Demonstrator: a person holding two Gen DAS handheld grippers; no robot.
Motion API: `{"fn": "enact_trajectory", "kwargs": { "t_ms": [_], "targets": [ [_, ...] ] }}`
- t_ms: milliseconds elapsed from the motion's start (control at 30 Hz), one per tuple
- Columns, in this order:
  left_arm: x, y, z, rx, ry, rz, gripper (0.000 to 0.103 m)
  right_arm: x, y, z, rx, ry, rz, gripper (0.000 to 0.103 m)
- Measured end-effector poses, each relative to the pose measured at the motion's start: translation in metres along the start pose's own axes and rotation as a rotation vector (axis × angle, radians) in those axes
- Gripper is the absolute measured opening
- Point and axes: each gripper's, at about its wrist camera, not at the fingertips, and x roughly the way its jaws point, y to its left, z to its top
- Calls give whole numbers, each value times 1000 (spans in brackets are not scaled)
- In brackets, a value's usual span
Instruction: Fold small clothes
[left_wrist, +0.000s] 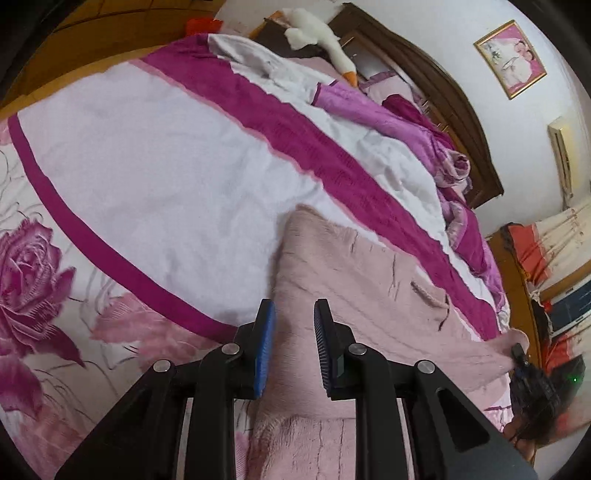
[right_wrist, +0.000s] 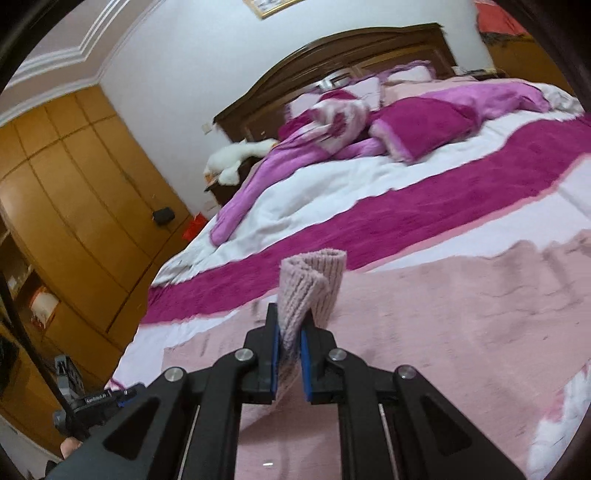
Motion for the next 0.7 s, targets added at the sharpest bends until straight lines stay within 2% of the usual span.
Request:
{"fn": "enact_trajectory", "kwargs": {
  "t_ms": [133,267,400,467,533,567,600,633,700],
  "targets": [
    [16,-5,-3,-6,21,60,0,1,-44,5,87,13,10,9],
    [22,-12,-7,15,22,85,0,11,-67,1,146,52,7,10],
    [9,-23,-7,44,-58,112,0,29,-77,-14,138,143,-35,10],
    [-1,-37,-10,131,-113,132,0,37,-82,-21,126,179,-75,12],
    [-1,-50,-16,211,-104,178,0,41,-91,-27,166,202,-91,16],
    [2,-53,-19,225,-77,190,0,41,-96,-29,196,211,-83,29],
    [6,-55,-21,234,-44,209,0,42,-105,-32,253,234,-37,46],
    [10,-57,-24,240,-16,245,0,42,-112,-36,300,248,11,52],
    [11,-64,-31,261,-14,278,0,39,-123,-40,356,265,41,55]
  ]
}}
